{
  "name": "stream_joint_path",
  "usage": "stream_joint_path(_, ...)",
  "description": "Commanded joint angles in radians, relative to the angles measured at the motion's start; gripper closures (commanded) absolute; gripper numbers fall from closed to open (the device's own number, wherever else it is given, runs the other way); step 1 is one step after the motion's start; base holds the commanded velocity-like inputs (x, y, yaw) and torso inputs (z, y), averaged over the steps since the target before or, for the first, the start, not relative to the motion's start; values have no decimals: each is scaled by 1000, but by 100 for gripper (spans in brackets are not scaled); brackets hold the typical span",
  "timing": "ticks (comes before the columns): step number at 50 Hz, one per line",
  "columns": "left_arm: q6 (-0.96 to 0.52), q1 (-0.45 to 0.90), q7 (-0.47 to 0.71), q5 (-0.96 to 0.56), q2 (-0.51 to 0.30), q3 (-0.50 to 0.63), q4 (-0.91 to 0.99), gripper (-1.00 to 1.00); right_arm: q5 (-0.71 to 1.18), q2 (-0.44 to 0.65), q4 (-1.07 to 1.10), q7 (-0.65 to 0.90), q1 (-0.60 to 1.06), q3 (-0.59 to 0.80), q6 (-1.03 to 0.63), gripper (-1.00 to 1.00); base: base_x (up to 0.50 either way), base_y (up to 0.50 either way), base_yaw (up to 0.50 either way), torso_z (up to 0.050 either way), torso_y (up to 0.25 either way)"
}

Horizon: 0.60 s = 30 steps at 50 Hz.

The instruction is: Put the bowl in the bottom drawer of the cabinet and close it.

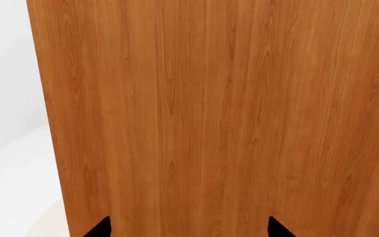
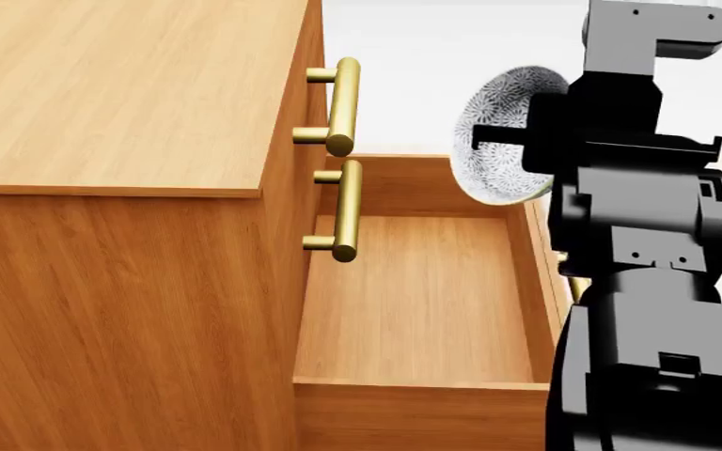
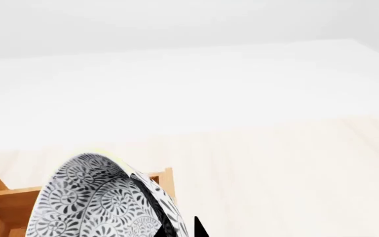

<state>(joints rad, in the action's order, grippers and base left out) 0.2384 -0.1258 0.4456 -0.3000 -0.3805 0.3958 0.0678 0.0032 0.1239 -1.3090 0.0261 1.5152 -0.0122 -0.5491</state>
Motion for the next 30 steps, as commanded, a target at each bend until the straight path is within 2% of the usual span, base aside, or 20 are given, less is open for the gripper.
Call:
stream_joint_path(1, 1, 1, 0, -3, -2, 2, -1, -100, -3, -16, 0, -20, -5, 7, -4, 100, 0, 0, 0, 0, 0)
stream_joint_path(30, 5, 2, 3, -5, -4, 7, -2, -100, -1, -45, 0, -62, -34, 11, -20, 100, 0, 0, 0, 0, 0)
